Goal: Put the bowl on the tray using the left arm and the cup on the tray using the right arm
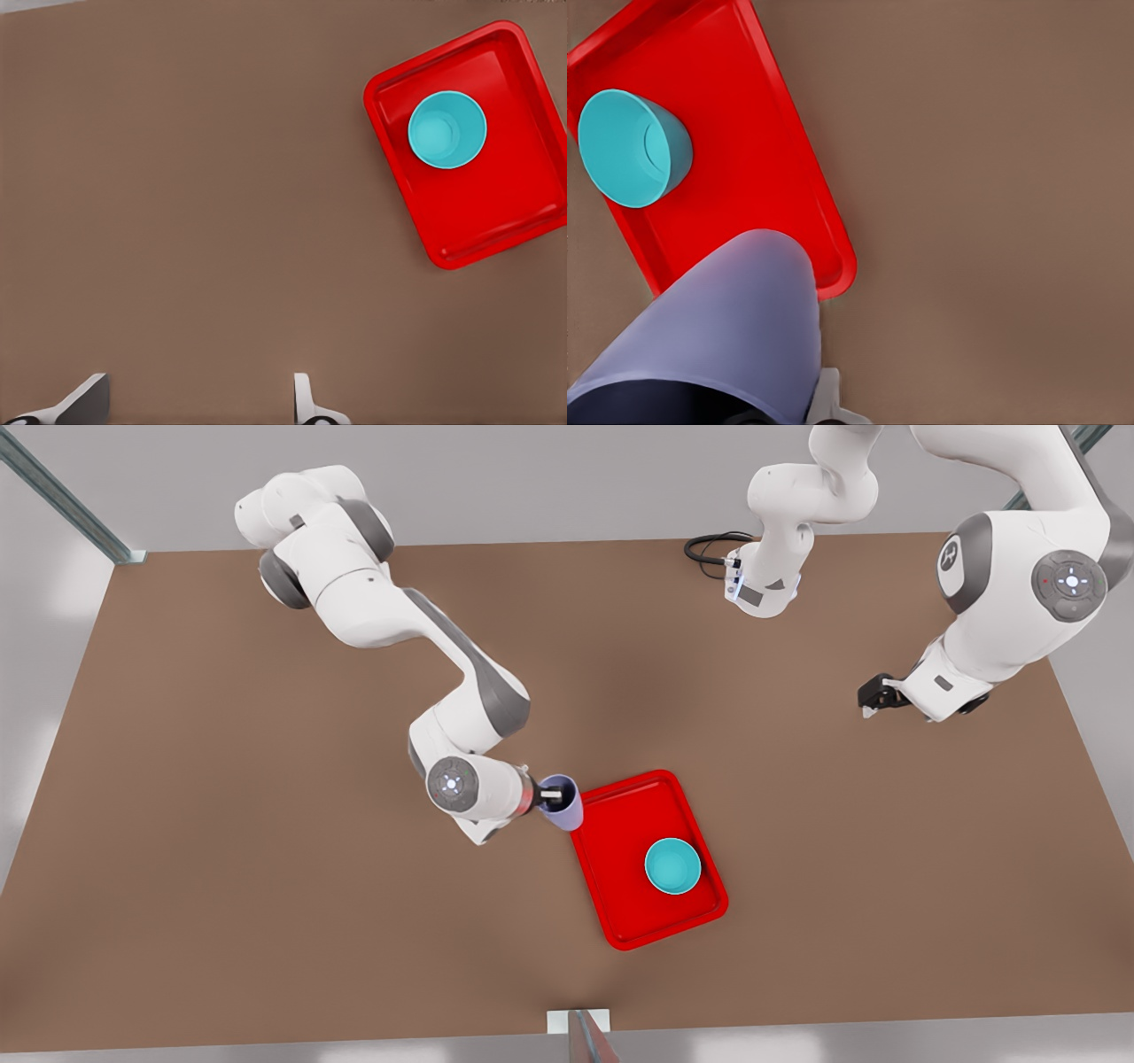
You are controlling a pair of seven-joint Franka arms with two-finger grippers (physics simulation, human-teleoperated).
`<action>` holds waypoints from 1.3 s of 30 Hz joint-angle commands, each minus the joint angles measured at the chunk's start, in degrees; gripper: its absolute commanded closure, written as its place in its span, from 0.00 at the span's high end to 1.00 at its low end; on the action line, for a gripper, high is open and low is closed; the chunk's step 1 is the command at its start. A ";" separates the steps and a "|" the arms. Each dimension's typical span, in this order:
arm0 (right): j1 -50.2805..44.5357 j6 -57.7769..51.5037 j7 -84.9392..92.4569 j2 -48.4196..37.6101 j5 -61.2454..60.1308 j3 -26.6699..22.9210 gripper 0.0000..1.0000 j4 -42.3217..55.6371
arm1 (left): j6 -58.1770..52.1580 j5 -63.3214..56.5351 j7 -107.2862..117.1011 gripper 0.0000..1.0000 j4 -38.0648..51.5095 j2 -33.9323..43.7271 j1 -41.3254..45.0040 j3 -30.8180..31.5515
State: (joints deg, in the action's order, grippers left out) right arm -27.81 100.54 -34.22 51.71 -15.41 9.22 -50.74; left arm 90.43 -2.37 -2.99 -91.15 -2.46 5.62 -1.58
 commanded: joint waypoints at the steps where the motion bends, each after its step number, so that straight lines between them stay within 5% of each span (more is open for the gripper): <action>1: -0.23 -0.17 -1.11 0.93 0.47 0.01 0.21 1.42 | 0.19 0.35 0.00 1.00 0.18 -0.09 0.18 0.00; 27: -7.87 5.01 -7.62 17.29 -2.78 -3.06 0.21 12.94 | -0.52 0.26 -0.08 1.00 0.18 -0.35 0.18 -0.09; 29: -7.87 5.28 -7.62 17.37 -2.78 -3.06 0.35 12.85 | -0.43 0.26 -0.08 1.00 0.18 -0.35 0.18 -0.09; 32: -7.96 6.77 -7.71 17.72 -2.60 -3.06 0.99 12.94 | -0.43 0.26 -0.08 1.00 0.18 -0.35 0.18 -0.09; 39: -8.75 7.56 -7.71 17.72 -1.81 -3.06 1.00 13.12 | -0.34 0.26 -0.08 1.00 0.18 -0.44 0.18 -0.09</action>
State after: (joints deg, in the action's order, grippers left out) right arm -36.56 108.10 -41.92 69.44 -17.23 6.15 -37.62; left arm 90.09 -2.10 -3.08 -90.97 -2.83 5.80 -1.67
